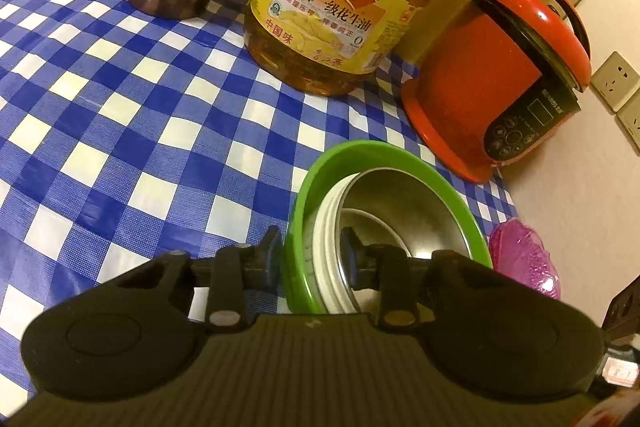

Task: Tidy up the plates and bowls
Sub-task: 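Lift the green bowl stack with both grippers and carry it toward the pink plates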

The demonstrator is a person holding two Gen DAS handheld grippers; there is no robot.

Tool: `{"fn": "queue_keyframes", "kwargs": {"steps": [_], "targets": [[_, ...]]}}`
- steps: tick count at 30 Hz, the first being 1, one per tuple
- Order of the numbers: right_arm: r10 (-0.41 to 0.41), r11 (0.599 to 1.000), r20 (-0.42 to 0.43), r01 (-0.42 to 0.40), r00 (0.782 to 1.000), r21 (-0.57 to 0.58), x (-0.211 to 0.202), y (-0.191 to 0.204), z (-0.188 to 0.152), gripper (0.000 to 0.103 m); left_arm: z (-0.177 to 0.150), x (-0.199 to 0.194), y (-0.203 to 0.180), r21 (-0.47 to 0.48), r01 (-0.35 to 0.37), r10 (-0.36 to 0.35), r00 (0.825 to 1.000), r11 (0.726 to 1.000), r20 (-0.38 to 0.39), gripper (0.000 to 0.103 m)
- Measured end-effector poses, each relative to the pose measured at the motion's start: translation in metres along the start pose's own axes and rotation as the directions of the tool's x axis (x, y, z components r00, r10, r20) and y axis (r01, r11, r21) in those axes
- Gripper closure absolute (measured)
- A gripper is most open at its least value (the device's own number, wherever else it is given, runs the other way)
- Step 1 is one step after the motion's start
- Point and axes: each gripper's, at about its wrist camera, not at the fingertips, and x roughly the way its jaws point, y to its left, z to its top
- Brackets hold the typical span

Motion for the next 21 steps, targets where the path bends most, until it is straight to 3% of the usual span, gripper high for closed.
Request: {"fn": "queue_keyframes", "kwargs": {"steps": [11, 21], "targets": [[-0.005, 0.999, -0.007, 0.005, 1.0, 0.048, -0.003, -0.005, 0.002, 0.07, -0.004, -0.004, -0.002, 0.008, -0.006, 0.006, 1.0, 1.0, 0.001, 0.075], [-0.045, 0.997, -0.035, 0.048, 0.998, 0.065, -0.027, -0.011, -0.003, 0.071, -0.024, -0.016, -0.012, 0.007, 0.009, -0.009, 0.999, 1.0, -0.045, 0.075]]}}
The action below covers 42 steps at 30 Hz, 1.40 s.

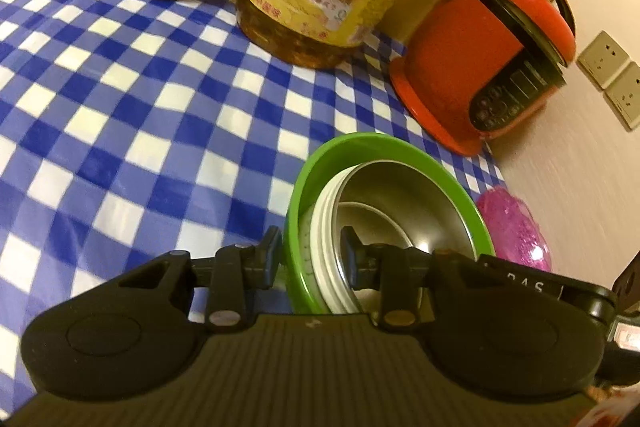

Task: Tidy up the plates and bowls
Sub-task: 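Lift the green bowl stack with both grippers and carry it toward the pink plates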

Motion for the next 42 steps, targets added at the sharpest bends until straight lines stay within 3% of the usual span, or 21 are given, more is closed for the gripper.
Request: {"fn": "queue_keyframes", "kwargs": {"steps": [12, 29, 42], "targets": [[-0.023, 1.0, -0.016, 0.024, 1.0, 0.014, -0.057, -0.014, -0.026, 0.072, -0.043, -0.04, -0.025, 0.018, 0.02, -0.019, 1.0, 1.0, -0.017, 0.075], [-0.044, 0.999, 0.039, 0.044, 0.998, -0.012, -0.15, -0.049, -0.078, 0.072, -0.117, -0.091, -0.074, 0.076, 0.063, -0.059, 0.997, 0.995, -0.05, 0.075], [-0.033, 0.993, 0.077, 0.024, 0.996, 0.12, -0.215, -0.09, -0.106, 0.072, -0.15, -0.118, -0.129, 0.155, 0.074, -0.065, 0.996, 0.985, -0.062, 0.075]]}}
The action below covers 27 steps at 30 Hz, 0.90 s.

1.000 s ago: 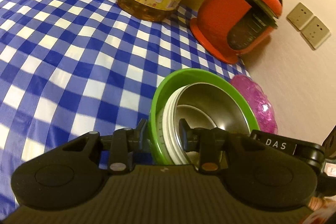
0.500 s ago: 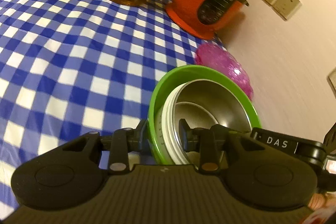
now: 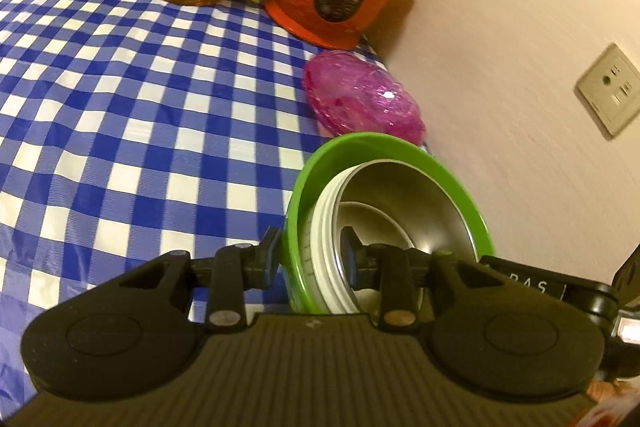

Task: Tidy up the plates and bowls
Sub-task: 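Lift the green bowl stack with both grippers and carry it toward the pink plates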

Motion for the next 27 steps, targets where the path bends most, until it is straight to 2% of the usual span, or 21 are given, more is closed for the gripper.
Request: {"fn": "queue_keyframes", "kwargs": {"steps": [13, 27], "targets": [[-0.008, 0.999, 0.057, 0.006, 0.998, 0.04, -0.029, -0.017, 0.013, 0.072, 0.009, 0.006, -0.037, 0.057, 0.036, -0.036, 0.999, 0.998, -0.001, 0.076], [-0.026, 0.999, 0.086, 0.023, 0.996, 0.03, -0.031, -0.016, 0.045, 0.072, 0.035, 0.023, -0.054, 0.068, 0.054, -0.054, 0.999, 0.996, -0.001, 0.076]]}}
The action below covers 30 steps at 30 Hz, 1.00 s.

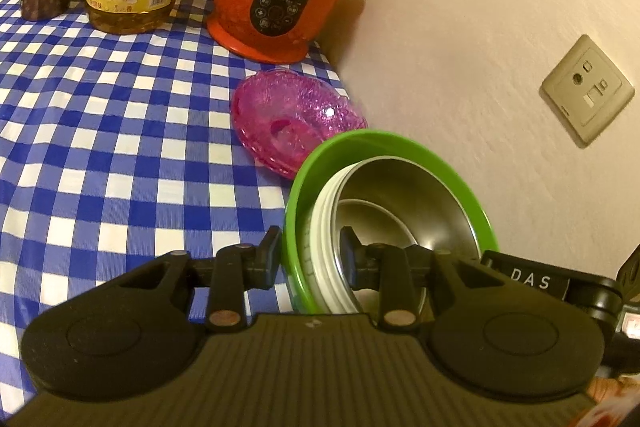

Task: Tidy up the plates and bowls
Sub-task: 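Lift the green bowl stack with both grippers and carry it toward the pink plates, then lower the green bowl stack onto the pink plates and open both grippers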

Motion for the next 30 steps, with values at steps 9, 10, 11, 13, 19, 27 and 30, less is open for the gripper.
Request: {"fn": "queue_keyframes", "kwargs": {"steps": [9, 10, 11, 13, 19, 27, 30], "targets": [[-0.001, 1.0, -0.007, 0.0, 1.0, -0.018, 0.016, 0.009, 0.015, 0.072, 0.014, 0.01, 0.007, -0.007, 0.001, -0.001, 1.0, 1.0, 0.005, 0.076], [0.0, 1.0, -0.009, 0.0, 1.0, -0.017, 0.017, 0.01, 0.016, 0.072, 0.017, 0.011, 0.008, -0.007, 0.001, 0.0, 1.0, 1.0, 0.006, 0.076], [0.0, 1.0, -0.01, 0.0, 1.0, -0.016, 0.019, 0.01, 0.017, 0.072, 0.019, 0.012, 0.008, -0.007, 0.0, 0.0, 1.0, 1.0, 0.009, 0.076], [0.002, 1.0, -0.01, -0.002, 1.0, -0.018, 0.021, 0.013, 0.02, 0.072, 0.023, 0.014, 0.009, -0.006, -0.002, 0.003, 1.0, 1.0, 0.011, 0.076], [0.011, 1.0, -0.01, -0.011, 1.0, -0.023, 0.029, 0.02, 0.03, 0.072, 0.036, 0.019, 0.011, 0.002, -0.006, 0.006, 1.0, 1.0, 0.015, 0.076], [-0.002, 0.999, -0.001, 0.002, 1.0, -0.046, 0.039, 0.031, 0.045, 0.072, 0.054, 0.031, 0.012, 0.011, -0.004, 0.004, 1.0, 1.0, 0.013, 0.076], [-0.001, 0.999, -0.002, 0.001, 1.0, -0.049, 0.045, 0.033, 0.053, 0.072, 0.061, 0.035, 0.012, 0.012, -0.006, 0.006, 1.0, 1.0, 0.013, 0.076]]}}
